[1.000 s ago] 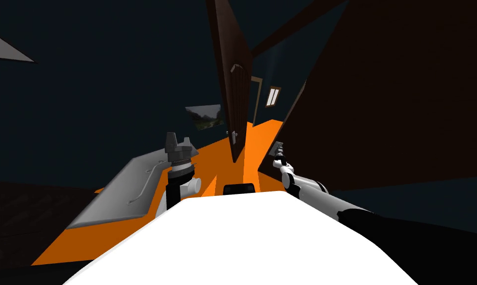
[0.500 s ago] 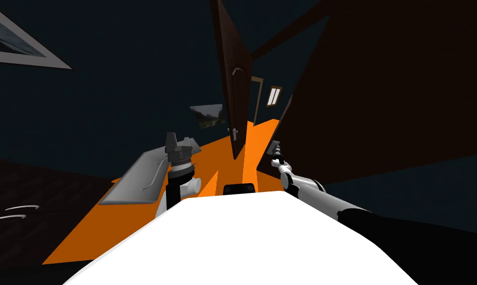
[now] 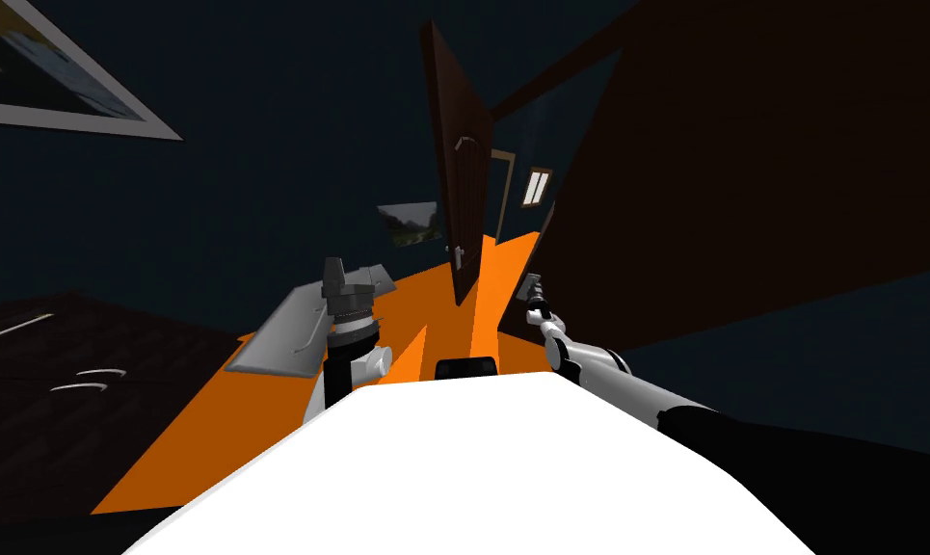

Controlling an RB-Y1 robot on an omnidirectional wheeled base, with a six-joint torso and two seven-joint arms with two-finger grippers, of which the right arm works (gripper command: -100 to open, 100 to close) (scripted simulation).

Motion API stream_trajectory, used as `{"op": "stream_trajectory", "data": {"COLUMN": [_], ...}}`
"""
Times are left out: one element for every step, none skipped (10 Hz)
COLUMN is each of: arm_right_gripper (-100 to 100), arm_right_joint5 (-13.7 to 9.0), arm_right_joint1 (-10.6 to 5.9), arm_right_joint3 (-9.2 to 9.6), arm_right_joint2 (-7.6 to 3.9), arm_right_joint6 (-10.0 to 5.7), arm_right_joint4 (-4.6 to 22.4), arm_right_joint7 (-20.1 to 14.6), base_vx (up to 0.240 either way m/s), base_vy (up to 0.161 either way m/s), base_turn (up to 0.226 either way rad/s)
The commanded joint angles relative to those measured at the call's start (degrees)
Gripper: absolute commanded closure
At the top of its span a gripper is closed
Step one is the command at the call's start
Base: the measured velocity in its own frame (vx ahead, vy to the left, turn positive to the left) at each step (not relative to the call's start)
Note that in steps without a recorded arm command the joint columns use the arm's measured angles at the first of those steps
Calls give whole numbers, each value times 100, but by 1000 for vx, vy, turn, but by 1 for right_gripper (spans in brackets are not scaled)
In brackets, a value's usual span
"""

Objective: Pull the door open

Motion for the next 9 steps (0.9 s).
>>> {"op": "stream_trajectory", "data": {"arm_right_gripper": [100, 100, 100, 100, 100, 100, 100, 100, 100], "arm_right_joint5": [44, 72, 99, 99, 145, 153, 169, 162, 205], "arm_right_joint1": [-66, -81, -97, -97, -122, -127, -136, -142, -152], "arm_right_joint3": [101, 170, 236, 236, 348, 368, 408, 395, 487], "arm_right_joint2": [23, 46, 69, 69, 106, 113, 126, 120, 160], "arm_right_joint6": [-54, -57, -60, -60, -65, -66, -68, -60, -67], "arm_right_joint4": [105, 95, 85, 85, 68, 65, 59, 70, 80], "arm_right_joint7": [-42, -77, -112, -112, -170, -180, -201, -200, -248], "base_vx": [-201, -222, -203, -131, -193, -199, -165, -73, -125], "base_vy": [-89, -104, -84, -23, -19, -53, -49, -13, -40], "base_turn": [59, 73, 72, 29, 33, 46, 43, 29, 49]}}
